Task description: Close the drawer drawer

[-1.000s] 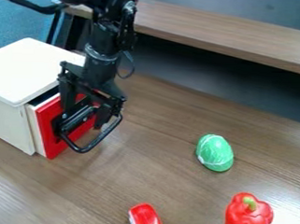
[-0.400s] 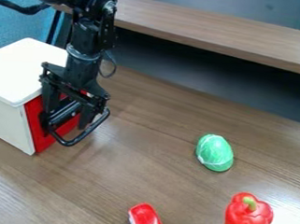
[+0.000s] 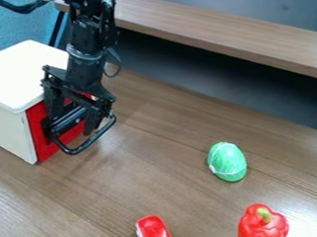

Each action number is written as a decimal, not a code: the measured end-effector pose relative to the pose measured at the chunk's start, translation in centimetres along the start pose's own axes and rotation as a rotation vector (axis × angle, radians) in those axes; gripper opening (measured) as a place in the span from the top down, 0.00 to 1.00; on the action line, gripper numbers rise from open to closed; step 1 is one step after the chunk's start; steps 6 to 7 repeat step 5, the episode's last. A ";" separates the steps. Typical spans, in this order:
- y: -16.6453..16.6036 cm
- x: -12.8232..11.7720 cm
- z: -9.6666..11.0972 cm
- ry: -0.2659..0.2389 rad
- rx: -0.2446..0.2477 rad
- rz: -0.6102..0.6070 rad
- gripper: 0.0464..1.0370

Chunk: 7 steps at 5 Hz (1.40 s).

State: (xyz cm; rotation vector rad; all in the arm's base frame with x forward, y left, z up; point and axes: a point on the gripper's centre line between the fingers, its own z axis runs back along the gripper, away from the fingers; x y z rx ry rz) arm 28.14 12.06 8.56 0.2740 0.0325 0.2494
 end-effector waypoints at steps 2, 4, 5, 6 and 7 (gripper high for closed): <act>-5.1 0.4 1.8 -0.074 -0.163 -0.182 0.04; -12.0 1.9 6.8 -0.169 -0.245 -0.330 0.04; -14.8 3.0 8.2 -0.166 -0.282 -0.403 0.04; -14.8 3.0 8.2 -0.166 -0.282 -0.403 0.04; -14.8 3.0 8.2 -0.166 -0.282 -0.403 0.04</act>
